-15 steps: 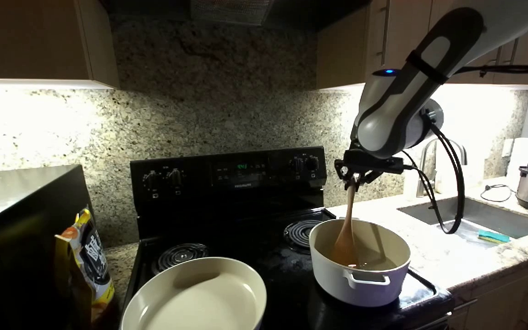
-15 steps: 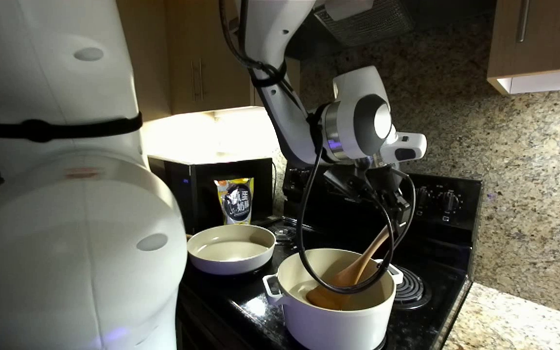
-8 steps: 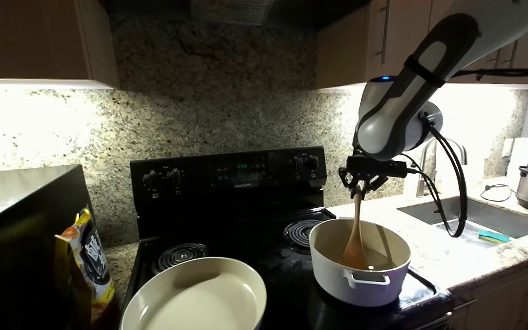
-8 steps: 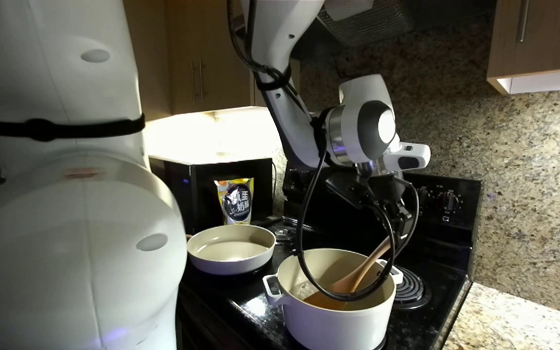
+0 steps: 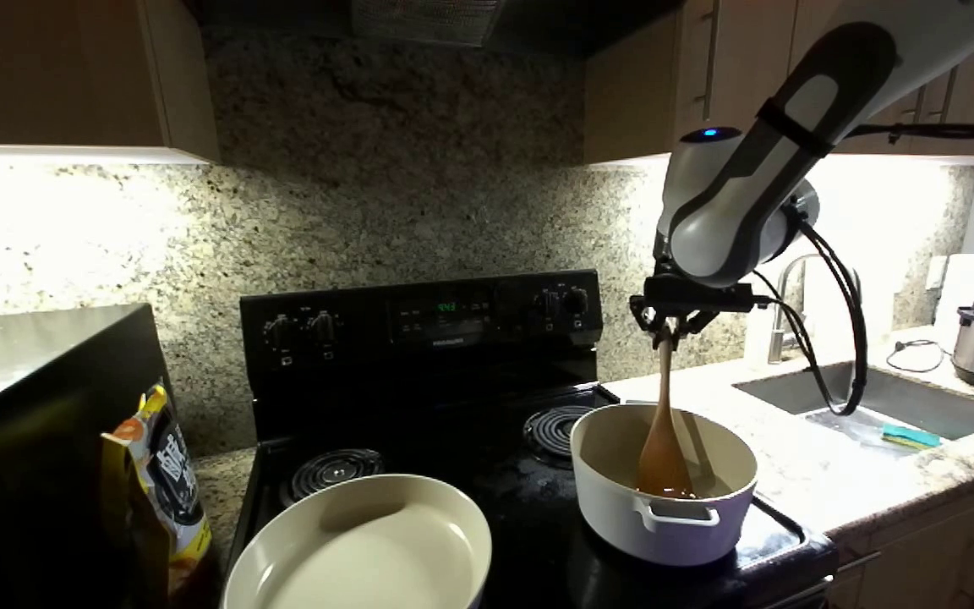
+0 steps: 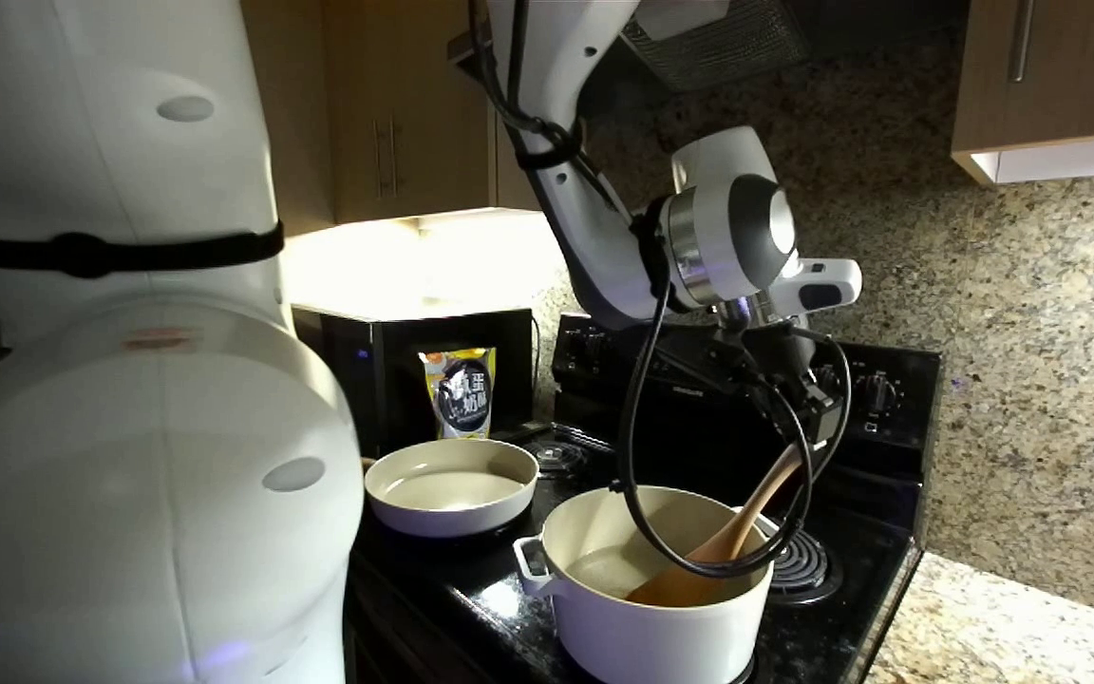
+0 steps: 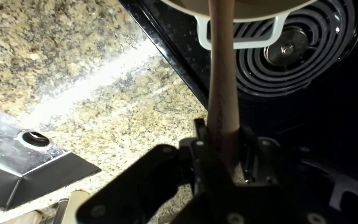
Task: Stir the contents in the white pot
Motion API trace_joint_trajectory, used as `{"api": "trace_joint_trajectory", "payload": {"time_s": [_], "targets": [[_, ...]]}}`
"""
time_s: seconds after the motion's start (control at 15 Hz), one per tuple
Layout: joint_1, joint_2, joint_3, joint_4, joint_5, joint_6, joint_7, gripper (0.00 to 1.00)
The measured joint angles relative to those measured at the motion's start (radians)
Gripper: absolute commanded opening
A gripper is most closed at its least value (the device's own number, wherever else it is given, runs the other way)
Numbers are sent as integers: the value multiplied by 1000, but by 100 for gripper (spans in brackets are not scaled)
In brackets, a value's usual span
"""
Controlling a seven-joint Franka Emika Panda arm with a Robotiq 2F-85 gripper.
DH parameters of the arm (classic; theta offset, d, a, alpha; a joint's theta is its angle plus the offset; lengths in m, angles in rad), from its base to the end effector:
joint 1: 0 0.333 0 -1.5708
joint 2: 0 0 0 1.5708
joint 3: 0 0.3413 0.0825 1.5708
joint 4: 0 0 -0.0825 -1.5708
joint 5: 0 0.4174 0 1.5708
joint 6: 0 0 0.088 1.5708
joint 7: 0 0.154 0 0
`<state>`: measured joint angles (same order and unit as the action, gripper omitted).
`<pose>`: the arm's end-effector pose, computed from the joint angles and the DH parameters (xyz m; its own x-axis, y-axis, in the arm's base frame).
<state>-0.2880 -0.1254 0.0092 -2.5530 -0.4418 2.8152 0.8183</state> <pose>0.4963 -0.1270 0.3090 0.6846 -0.5940 0.4224 -0.6406 -0.7668 -0.0400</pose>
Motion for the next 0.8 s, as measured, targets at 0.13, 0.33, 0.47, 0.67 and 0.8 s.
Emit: {"api": "trace_joint_trajectory", "payload": {"time_s": [0.13, 0.33, 0.47, 0.67, 0.8], "targets": [[0, 0, 2, 9, -49, 11, 35, 7], [-1, 0, 2, 18, -124, 36, 76, 7], [-1, 0, 2, 21, -151, 53, 79, 7], [4, 7, 1, 21, -153, 84, 79, 7], [11, 22, 1, 21, -142, 111, 74, 7]]}}
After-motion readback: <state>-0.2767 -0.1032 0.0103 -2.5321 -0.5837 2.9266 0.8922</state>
